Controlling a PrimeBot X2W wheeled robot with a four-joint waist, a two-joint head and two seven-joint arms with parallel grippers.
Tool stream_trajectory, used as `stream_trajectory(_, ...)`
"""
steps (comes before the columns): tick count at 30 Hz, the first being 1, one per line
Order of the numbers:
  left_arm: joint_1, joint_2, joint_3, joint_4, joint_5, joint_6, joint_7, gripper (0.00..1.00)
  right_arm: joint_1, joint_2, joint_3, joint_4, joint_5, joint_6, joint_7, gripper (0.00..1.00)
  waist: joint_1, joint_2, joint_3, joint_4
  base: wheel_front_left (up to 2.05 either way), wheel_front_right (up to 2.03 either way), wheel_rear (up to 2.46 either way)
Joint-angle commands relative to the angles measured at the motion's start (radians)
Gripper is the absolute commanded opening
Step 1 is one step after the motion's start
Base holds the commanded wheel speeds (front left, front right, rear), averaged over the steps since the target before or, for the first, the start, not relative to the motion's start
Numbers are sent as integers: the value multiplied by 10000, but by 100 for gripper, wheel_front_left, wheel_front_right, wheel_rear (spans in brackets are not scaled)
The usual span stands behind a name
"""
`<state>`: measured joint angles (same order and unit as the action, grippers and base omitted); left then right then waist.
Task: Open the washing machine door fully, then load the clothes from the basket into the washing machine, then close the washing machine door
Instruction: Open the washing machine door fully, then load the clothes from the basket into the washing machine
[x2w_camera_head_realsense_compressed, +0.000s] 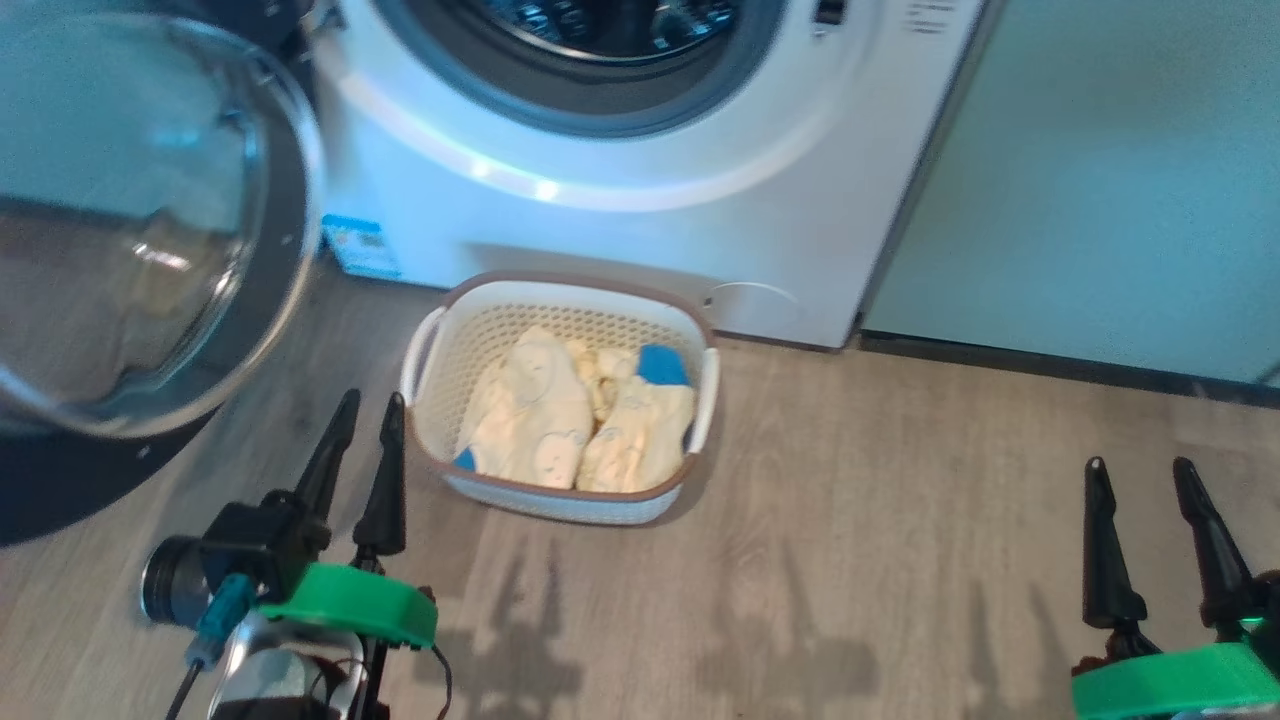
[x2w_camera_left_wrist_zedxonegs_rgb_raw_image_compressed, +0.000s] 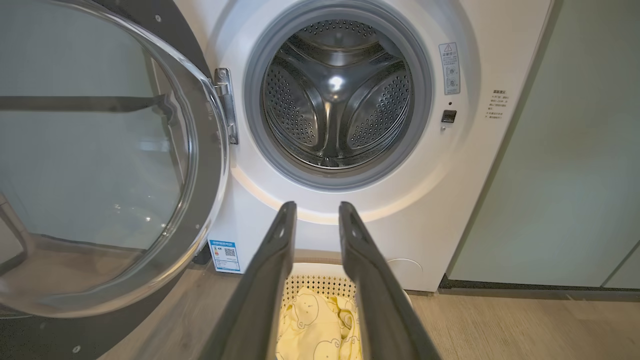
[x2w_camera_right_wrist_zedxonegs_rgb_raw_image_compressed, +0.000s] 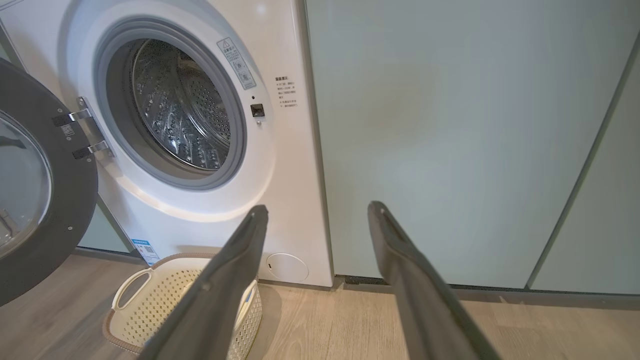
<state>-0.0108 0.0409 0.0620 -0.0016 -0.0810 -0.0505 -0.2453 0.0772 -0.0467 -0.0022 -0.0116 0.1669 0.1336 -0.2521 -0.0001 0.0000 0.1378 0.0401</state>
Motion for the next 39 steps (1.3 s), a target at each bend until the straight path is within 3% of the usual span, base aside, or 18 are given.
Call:
stream_trajectory(1,-162,129,332,-249,-42,0,25,78,-120,-39,215,-305,19,-29,-96,100,1,0,-222,-492,0,0,0)
stream_trajectory(4,-115,155,342,-181,-94,25,156,100,-82,-38,235,-290,65,-29,-96,100,1,0,-310,-852,0,0,0)
stream_trajectory(15,97,208,445,-108,-161,317,745,100,-29,-37,252,-281,21,-29,-97,100,1,0,-430,-1446,0,0,0)
stream_trajectory(23,172,311,427,-231,-50,557,1030,100,-29,-36,197,-311,84,-29,-97,100,1,0,-329,-1499,0,0,0)
stream_trajectory(39,94,390,298,-135,-236,586,851,100,-55,-36,103,-294,127,-29,-97,100,1,0,-308,-1464,0,0,0)
